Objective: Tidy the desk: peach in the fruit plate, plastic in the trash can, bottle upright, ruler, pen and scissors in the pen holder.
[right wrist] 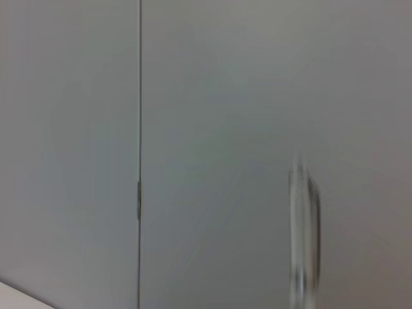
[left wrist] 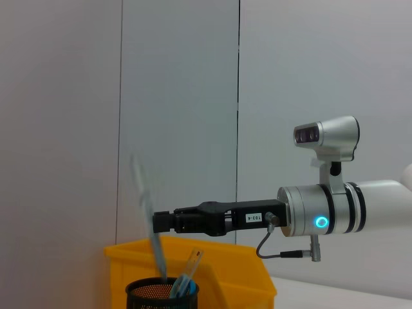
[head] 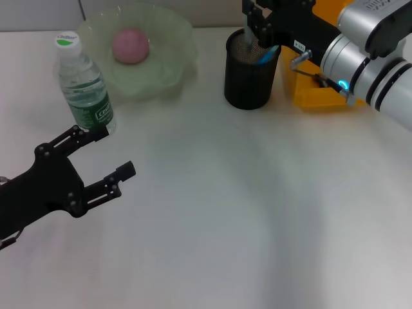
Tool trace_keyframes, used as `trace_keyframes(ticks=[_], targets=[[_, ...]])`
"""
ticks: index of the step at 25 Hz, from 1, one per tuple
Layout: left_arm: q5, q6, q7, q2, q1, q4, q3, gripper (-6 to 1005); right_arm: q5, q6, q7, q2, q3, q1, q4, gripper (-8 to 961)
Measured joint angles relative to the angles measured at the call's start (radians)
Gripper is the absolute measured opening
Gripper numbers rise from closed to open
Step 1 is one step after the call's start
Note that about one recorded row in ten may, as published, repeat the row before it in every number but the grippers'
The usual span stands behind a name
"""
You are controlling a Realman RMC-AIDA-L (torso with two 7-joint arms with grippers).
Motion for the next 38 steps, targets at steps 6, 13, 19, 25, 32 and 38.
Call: trace_keyframes(ticks=[6, 13, 19, 25, 32, 38], targets=[[0.0, 0.002, 0.0, 0.002, 0.003, 0.003, 0.0, 805, 0.002, -0.008, 0.007, 0.0, 0.003, -0.011, 0.0, 289], [0.0, 0.011, 0.0, 0.003, 0.009, 0.007, 0.0, 805, 0.003, -0.063, 0.02, 0.0, 0.007, -0.025, 0.002, 505], [0.004, 0.022, -0.032, 0.004, 0.008, 0.011, 0.004, 805, -0.001, -0.243, 0.11, -0.01, 0.048, -0.066, 0.014, 792], [0.012, 0.054, -0.102, 0.009, -0.014, 0.011, 0.027, 805, -0.171, -0.723, 0.289, -0.068, 0.227, -0.145, 0.092, 817], [0.015, 0.051, -0.196, 0.016, -0.055, 0.013, 0.134, 804, -0.677, -1.098, 0.433, -0.18, 0.465, -0.14, 0.192, 816], [0.026, 0.029, -0.28, 0.03, -0.084, 0.014, 0.207, 804, -1.034, -1.126, 0.466, -0.195, 0.522, -0.103, 0.195, 815]])
